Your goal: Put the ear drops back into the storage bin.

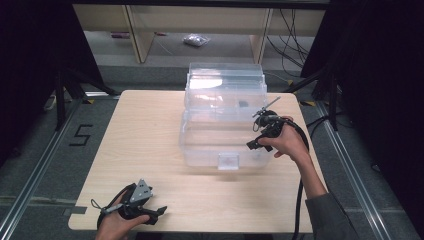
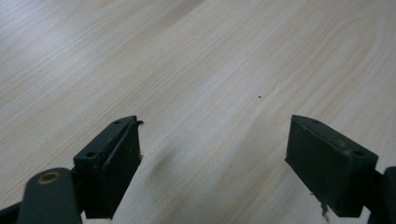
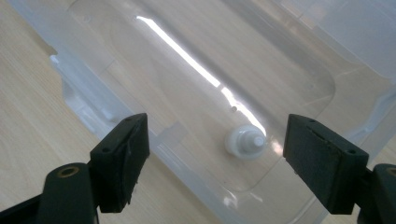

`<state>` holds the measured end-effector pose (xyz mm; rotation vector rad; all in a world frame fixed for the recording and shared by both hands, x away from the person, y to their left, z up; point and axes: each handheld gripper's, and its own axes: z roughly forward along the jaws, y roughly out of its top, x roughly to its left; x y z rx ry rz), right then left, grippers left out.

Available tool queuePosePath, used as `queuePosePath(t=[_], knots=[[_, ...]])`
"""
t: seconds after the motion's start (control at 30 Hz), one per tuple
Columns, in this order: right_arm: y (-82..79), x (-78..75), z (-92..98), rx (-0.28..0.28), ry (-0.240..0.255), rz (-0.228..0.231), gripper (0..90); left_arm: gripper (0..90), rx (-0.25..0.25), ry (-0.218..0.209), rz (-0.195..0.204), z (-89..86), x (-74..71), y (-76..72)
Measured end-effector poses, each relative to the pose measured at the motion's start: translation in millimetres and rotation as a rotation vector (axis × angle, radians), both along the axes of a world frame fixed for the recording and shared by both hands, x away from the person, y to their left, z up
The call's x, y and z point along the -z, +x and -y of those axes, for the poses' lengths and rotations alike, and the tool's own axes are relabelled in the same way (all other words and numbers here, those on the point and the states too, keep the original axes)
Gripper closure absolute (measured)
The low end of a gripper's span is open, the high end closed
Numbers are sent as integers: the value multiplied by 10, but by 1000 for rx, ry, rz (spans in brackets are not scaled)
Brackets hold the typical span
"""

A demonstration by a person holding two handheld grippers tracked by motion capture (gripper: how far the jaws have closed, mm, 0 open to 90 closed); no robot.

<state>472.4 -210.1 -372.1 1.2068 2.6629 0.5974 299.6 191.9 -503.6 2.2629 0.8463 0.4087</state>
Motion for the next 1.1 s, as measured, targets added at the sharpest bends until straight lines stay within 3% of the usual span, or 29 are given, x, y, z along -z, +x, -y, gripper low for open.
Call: queuePosePath(t=[0.4,0.47,0.5,0.83,0.93,0.97,1.0,1.1], knots=[[-119,-55,-44,-23,10,13,230,173,0,-1,1,0,0,0],[-140,-59,-44,-39,11,25,230,174,16,19,-4,-15,-12,5],[-151,-59,-44,-40,12,27,231,173,-2,-3,-1,-1,0,0],[-312,-41,-15,-30,27,28,232,173,-3,-1,0,-1,1,0],[-330,-6,11,-75,48,63,233,173,-1,4,0,-2,0,2],[-368,-11,1,-29,45,33,233,173,-1,4,0,-2,0,2],[-366,2,18,-68,58,59,233,173,-2,-1,-1,0,1,0],[-430,13,10,-53,65,49,233,173,-2,3,0,-1,2,2]])
